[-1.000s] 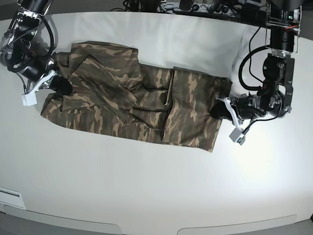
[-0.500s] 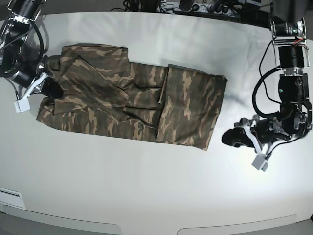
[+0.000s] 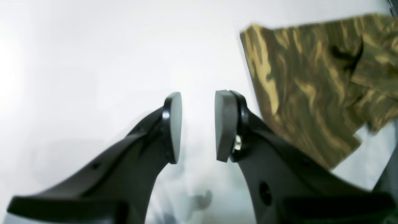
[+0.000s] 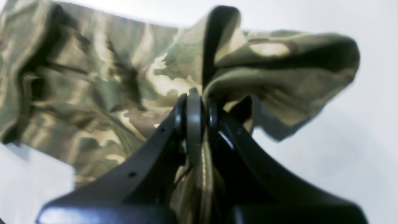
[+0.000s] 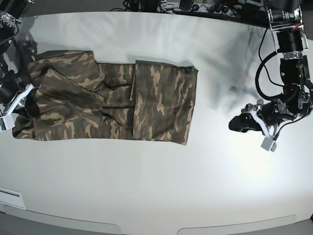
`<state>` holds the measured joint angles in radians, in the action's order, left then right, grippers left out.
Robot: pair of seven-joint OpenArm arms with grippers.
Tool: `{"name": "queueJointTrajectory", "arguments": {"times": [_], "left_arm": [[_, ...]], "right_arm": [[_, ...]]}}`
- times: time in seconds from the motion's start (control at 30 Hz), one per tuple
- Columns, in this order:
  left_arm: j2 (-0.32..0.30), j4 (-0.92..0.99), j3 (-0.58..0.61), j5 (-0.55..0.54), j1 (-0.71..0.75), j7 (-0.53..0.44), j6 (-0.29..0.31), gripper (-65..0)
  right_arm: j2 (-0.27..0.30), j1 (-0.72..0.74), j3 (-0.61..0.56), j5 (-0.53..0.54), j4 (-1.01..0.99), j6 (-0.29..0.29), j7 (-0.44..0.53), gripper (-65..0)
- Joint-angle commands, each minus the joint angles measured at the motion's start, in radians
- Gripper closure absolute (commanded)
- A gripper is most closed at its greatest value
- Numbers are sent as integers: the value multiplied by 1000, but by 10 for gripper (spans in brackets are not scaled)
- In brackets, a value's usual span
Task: Fold the T-shirt properly
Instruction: 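Release the shirt with both grippers and move them off the bundle, then push and tuck the loose fabric into the bundle with the right gripper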
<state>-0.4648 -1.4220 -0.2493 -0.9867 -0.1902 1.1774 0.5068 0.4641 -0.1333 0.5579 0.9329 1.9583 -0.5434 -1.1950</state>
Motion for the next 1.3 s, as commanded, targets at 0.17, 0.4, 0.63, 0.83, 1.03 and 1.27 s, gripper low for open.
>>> {"name": "queueJointTrajectory", "arguments": {"times": [0.17, 0.4, 0.63, 0.83, 1.03, 1.27], "left_arm": [[-20, -14, -8, -16, 40, -22, 6, -200], [-20, -14, -7, -18, 62, -21, 5, -200], [-20, -14, -7, -25, 62, -21, 5, -200], [-20, -14, -7, -26, 62, -10, 5, -200], [-20, -14, -7, -48, 62, -5, 5, -200], [-20, -14, -7, -69, 62, 5, 6, -200]], "right_arm": [[-56, 9, 5, 195, 199, -45, 21, 0], [-259, 11, -23, 283, 239, -82, 20, 0], [-434, 13, -213, 182, 212, -155, 30, 0], [-469, 18, -419, -38, 98, -155, 144, 0], [-470, 80, -605, -172, -63, -151, 216, -11], [-469, 243, -869, -469, -212, 3, 215, -437]]}}
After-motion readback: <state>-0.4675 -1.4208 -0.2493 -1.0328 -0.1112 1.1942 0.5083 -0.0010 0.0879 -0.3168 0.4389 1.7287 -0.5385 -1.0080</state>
